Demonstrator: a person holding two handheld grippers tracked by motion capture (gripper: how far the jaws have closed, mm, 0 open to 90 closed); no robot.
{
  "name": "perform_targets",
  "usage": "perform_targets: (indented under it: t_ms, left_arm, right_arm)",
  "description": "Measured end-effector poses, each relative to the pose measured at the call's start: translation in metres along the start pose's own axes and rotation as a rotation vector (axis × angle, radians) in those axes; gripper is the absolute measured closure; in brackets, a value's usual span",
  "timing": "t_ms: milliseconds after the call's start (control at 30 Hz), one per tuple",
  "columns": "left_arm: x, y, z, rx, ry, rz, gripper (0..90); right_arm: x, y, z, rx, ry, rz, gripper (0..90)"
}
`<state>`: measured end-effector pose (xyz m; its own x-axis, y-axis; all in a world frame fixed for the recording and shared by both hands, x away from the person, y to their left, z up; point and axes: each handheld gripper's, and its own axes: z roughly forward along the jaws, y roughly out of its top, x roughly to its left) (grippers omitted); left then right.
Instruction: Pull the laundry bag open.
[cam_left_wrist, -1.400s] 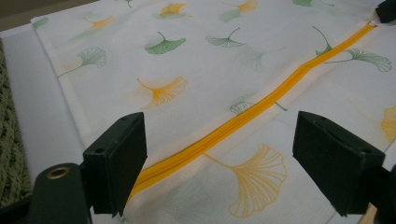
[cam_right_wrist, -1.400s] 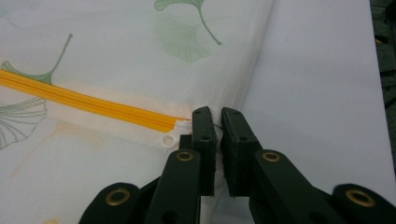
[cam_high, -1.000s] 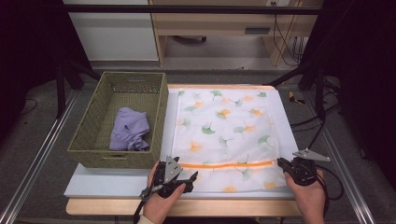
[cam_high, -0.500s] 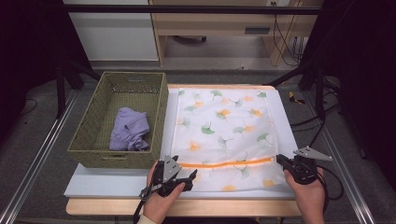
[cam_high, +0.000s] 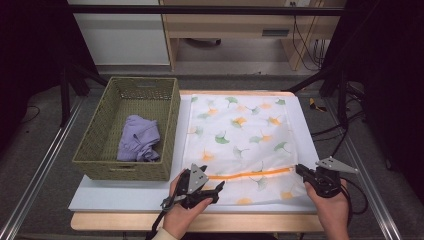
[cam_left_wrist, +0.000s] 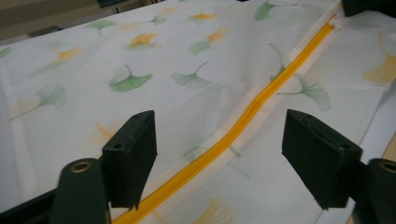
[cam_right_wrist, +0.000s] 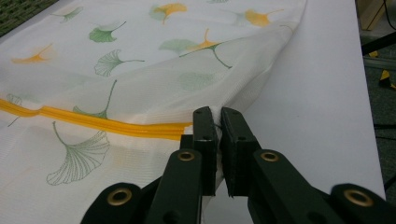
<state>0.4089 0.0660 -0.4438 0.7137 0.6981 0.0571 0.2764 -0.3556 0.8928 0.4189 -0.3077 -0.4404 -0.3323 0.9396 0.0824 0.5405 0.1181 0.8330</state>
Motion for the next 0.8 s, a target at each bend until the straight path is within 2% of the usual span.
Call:
perform_targets:
  t_ms: [167,267,400,533,633,733,800]
  left_arm:
    - [-0.021,0.024,0.025,-0.003,-0.049,0.053,31.9]
    - [-0.034,0.037,0.041,-0.023,-0.071,0.06,36.8]
    - [-0.048,0.049,0.064,-0.026,-0.101,0.074,43.6]
    - [-0.061,0.058,0.085,-0.033,-0.104,0.073,49.7]
    - [-0.068,0.065,0.096,-0.071,-0.129,0.039,52.5]
    - [-0.073,0.067,0.101,-0.091,-0.105,0.025,51.2]
    - [-0.073,0.066,0.103,-0.107,-0.104,-0.008,52.8]
  right_arm:
    - [0.001,0.0,0.0,-0.002,0.004,-0.002,85.4]
    - [0.0,0.0,0.001,-0.006,0.003,-0.002,85.4]
    - [-0.004,-0.002,0.0,-0.011,0.018,-0.002,85.4]
    - [-0.006,-0.001,-0.002,-0.026,0.031,-0.009,85.4]
    - [-0.005,-0.001,-0.001,-0.023,0.029,-0.016,85.4]
    - [-0.004,-0.001,0.0,-0.021,0.024,-0.022,85.4]
    - [-0.004,-0.001,-0.001,-0.022,0.019,-0.026,85.4]
